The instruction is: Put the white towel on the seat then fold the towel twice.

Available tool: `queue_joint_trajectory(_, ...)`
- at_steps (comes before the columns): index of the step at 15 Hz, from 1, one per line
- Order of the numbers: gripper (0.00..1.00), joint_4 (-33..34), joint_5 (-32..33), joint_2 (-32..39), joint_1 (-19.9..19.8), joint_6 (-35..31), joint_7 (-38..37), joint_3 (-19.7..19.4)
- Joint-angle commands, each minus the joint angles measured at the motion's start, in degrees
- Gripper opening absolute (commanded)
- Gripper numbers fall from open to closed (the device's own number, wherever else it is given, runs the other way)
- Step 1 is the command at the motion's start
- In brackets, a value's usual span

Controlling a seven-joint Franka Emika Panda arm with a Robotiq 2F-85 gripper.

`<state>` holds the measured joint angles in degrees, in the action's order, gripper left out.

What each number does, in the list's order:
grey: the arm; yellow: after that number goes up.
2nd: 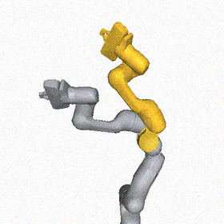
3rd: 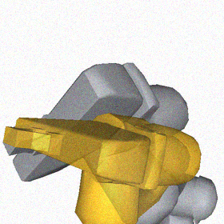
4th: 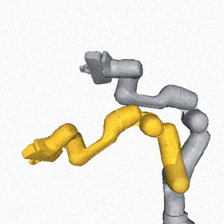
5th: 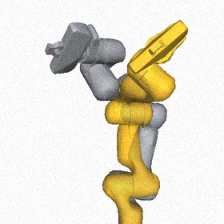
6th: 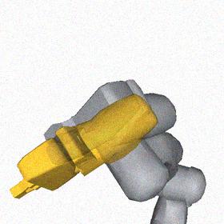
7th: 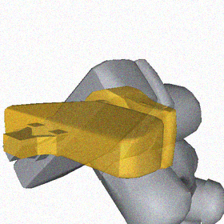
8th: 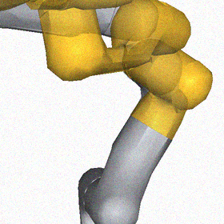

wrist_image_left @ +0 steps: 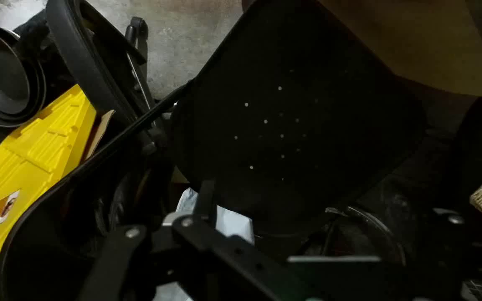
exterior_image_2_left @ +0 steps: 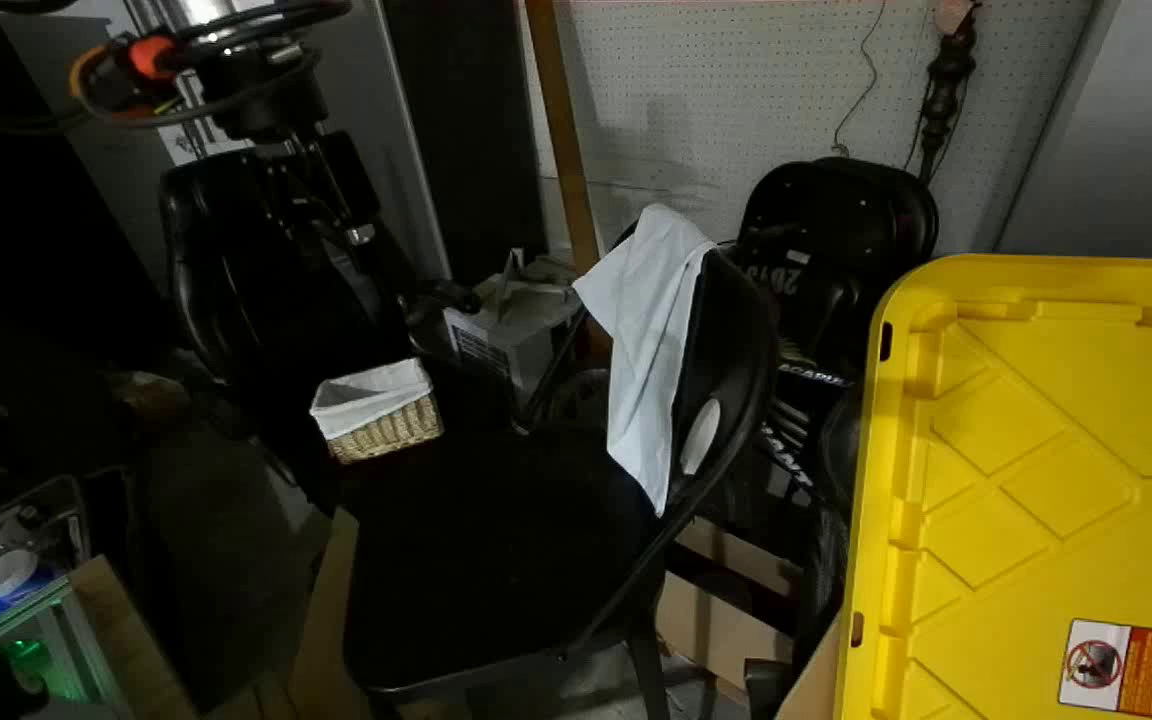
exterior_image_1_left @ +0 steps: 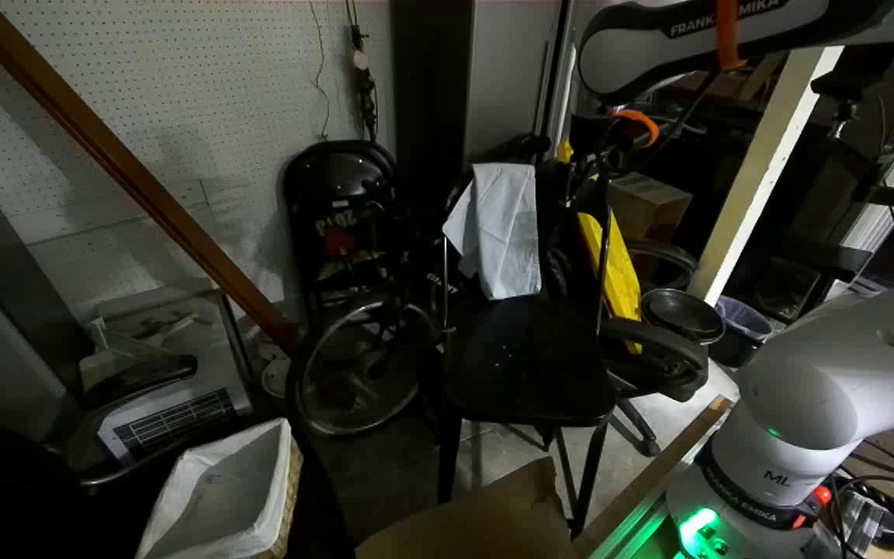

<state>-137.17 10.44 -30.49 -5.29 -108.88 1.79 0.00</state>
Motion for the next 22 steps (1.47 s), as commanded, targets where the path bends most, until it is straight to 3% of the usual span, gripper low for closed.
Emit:
queue_joint_trajectory(1,1.0,0.15,0.35,0.03,0.84,0.23,-0.33,-0.68)
queue_joint_trajectory(15,1.0,0.15,0.35,0.03,0.84,0.23,-0.33,-0.68)
queue_joint_trajectory(18,1.0,2.99,5.17,3.88,-1.86,-2.15,-3.24,-0.54)
queue_joint_trajectory(22,1.0,8.81,13.19,11.09,-2.92,-5.8,1.66,-2.12)
